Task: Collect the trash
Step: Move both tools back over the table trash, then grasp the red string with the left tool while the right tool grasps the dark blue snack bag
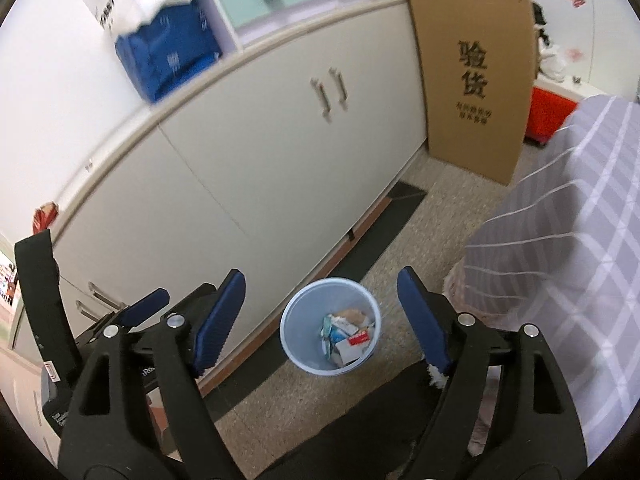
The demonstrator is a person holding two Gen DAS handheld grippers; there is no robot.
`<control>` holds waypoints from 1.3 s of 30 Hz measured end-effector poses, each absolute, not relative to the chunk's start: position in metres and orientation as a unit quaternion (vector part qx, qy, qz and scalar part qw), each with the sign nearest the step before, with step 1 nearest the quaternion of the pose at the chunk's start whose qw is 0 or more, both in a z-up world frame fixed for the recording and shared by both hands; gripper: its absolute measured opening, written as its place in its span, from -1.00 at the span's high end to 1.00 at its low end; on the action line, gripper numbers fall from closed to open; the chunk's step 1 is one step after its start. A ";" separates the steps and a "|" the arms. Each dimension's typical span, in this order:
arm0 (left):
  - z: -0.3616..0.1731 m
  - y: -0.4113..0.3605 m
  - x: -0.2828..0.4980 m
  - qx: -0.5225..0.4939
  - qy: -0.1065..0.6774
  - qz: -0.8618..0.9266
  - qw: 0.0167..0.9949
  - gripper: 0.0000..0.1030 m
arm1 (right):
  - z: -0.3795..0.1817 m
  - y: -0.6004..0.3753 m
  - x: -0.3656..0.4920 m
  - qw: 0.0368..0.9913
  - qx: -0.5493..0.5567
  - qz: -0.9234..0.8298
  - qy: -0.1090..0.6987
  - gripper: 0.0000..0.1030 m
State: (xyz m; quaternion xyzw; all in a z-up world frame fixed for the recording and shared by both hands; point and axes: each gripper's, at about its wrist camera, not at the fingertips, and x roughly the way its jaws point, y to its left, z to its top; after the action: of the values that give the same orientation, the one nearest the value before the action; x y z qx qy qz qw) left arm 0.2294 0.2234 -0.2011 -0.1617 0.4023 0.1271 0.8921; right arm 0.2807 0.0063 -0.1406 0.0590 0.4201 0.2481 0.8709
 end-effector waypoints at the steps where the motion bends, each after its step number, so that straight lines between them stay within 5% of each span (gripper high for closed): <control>1: -0.193 0.212 0.229 -0.157 0.397 0.119 0.896 -0.56 | -0.135 -0.002 0.278 0.874 0.063 0.246 0.415 -0.52; 23: -0.130 -0.075 0.302 -0.034 0.386 -0.140 0.911 -0.58 | -0.096 -0.299 0.257 0.929 0.154 0.024 0.334 -0.58; 27: -0.141 -0.123 0.323 -0.003 0.401 -0.168 0.901 -0.22 | -0.105 -0.333 0.261 0.924 0.176 -0.002 0.340 -0.58; 34: -0.161 -0.165 0.358 0.016 0.420 -0.186 0.888 -0.08 | -0.118 -0.349 0.271 0.919 0.180 -0.005 0.351 -0.58; 38: -0.166 -0.172 0.373 0.014 0.427 -0.193 0.883 0.26 | -0.121 -0.352 0.276 0.918 0.180 -0.003 0.354 -0.58; 39: -0.166 -0.172 0.375 0.014 0.428 -0.196 0.882 0.51 | -0.121 -0.351 0.278 0.918 0.179 -0.003 0.355 -0.58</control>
State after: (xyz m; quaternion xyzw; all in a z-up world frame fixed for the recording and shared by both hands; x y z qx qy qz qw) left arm 0.3754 -0.1719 -0.1657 0.0135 0.4282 -0.1965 0.8820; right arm 0.2782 -0.3512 -0.1206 0.1787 0.3550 -0.0030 0.9176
